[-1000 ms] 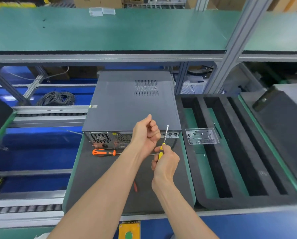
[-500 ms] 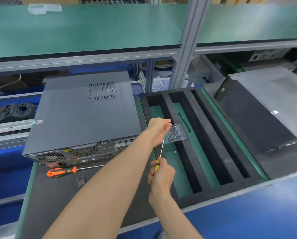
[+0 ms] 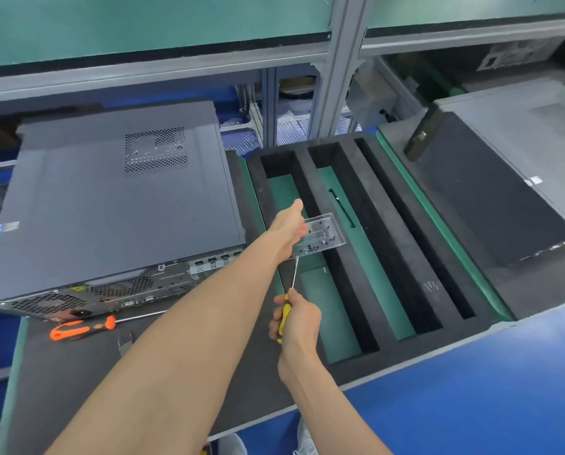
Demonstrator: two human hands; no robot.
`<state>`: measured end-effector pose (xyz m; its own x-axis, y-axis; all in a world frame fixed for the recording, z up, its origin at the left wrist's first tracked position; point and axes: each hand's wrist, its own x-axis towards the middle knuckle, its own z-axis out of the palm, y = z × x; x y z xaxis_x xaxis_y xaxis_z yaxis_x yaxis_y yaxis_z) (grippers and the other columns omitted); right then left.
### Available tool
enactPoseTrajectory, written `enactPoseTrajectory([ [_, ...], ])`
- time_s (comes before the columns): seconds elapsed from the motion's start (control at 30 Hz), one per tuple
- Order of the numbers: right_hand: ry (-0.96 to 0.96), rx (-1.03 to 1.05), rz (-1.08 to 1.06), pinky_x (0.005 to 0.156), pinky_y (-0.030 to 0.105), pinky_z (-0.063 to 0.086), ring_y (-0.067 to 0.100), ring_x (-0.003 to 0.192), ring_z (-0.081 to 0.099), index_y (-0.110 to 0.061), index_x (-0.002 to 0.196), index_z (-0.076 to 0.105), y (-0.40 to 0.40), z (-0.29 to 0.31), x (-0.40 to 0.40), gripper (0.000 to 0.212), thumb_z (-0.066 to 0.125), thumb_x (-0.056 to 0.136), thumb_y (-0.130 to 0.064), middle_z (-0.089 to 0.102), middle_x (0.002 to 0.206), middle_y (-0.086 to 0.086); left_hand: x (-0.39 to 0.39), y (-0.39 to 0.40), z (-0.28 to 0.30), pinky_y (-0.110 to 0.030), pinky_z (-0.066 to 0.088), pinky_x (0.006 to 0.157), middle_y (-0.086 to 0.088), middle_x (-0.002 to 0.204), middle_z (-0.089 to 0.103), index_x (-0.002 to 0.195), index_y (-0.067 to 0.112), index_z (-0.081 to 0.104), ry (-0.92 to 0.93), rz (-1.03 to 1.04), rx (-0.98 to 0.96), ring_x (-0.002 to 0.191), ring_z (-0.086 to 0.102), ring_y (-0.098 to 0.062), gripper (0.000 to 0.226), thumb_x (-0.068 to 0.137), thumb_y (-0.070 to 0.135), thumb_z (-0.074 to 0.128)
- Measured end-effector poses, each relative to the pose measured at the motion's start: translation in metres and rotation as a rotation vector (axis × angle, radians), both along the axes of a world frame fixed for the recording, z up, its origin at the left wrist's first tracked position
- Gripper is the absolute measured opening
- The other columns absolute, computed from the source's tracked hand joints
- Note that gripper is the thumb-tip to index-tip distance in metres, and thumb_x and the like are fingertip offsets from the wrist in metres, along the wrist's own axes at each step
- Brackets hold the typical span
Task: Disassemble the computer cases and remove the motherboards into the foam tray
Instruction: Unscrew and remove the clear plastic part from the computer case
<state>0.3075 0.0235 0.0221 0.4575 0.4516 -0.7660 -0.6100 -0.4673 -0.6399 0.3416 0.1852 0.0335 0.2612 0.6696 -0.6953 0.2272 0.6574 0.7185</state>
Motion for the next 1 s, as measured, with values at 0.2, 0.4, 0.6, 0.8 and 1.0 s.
enactPoseTrajectory([
  [0.2, -0.002, -0.010, 0.004, 0.041, 0.027, 0.033, 0.017, 0.041, 0.042, -0.004, 0.082, 0.066, 0.001, -0.008, 0.002, 0.032, 0.047, 0.099, -0.022, 0.052, 0.054, 0.003, -0.007, -0.007, -0.006, -0.048, 0.020, 0.121, -0.004, 0.163, 0.029, 0.157, 0.015, 0.026, 0.072, -0.194, 0.035, 0.150, 0.025, -0.025, 0.071, 0.103, 0.060, 0.023],
  [0.4, -0.081, -0.019, 0.062, 0.049, 0.029, 0.040, 0.017, 0.042, 0.051, -0.005, 0.089, 0.066, 0.004, -0.005, -0.002, 0.031, 0.046, 0.101, -0.025, 0.065, 0.056, 0.004, -0.023, -0.028, 0.026, -0.050, 0.013, 0.124, 0.002, 0.165, 0.023, 0.157, 0.025, 0.030, -0.040, -0.189, 0.164, 0.152, 0.021, -0.021, 0.071, 0.099, 0.066, 0.024],
  [0.6, -0.253, -0.048, 0.356, 0.062, 0.030, 0.043, 0.015, 0.056, 0.060, -0.013, 0.092, 0.058, -0.003, -0.012, -0.032, 0.032, 0.039, 0.105, -0.035, 0.074, 0.067, -0.003, -0.079, -0.068, 0.047, -0.041, 0.044, 0.111, 0.005, 0.132, 0.064, 0.134, 0.028, 0.059, -0.115, -0.215, 0.343, 0.118, 0.061, -0.009, 0.049, 0.101, 0.054, 0.035],
  [0.8, -0.235, -0.081, 0.432, 0.053, 0.025, 0.047, 0.016, 0.048, 0.066, -0.008, 0.078, 0.061, 0.000, -0.021, -0.067, 0.028, 0.065, 0.096, -0.029, 0.070, 0.068, 0.006, -0.167, -0.092, 0.044, -0.032, 0.053, 0.096, 0.003, 0.111, 0.075, 0.120, 0.023, 0.069, -0.175, -0.097, 0.295, 0.105, 0.070, -0.011, 0.042, 0.107, 0.044, 0.036],
  [1.0, -0.149, -0.093, 0.427, 0.059, 0.031, 0.060, 0.026, 0.057, 0.073, 0.001, 0.094, 0.062, 0.016, -0.024, -0.091, 0.024, 0.077, 0.086, -0.017, 0.073, 0.087, 0.015, -0.248, -0.093, 0.036, -0.035, 0.054, 0.091, -0.005, 0.106, 0.077, 0.110, 0.011, 0.073, -0.149, 0.211, 0.118, 0.102, 0.072, -0.019, 0.045, 0.103, 0.046, 0.045],
])
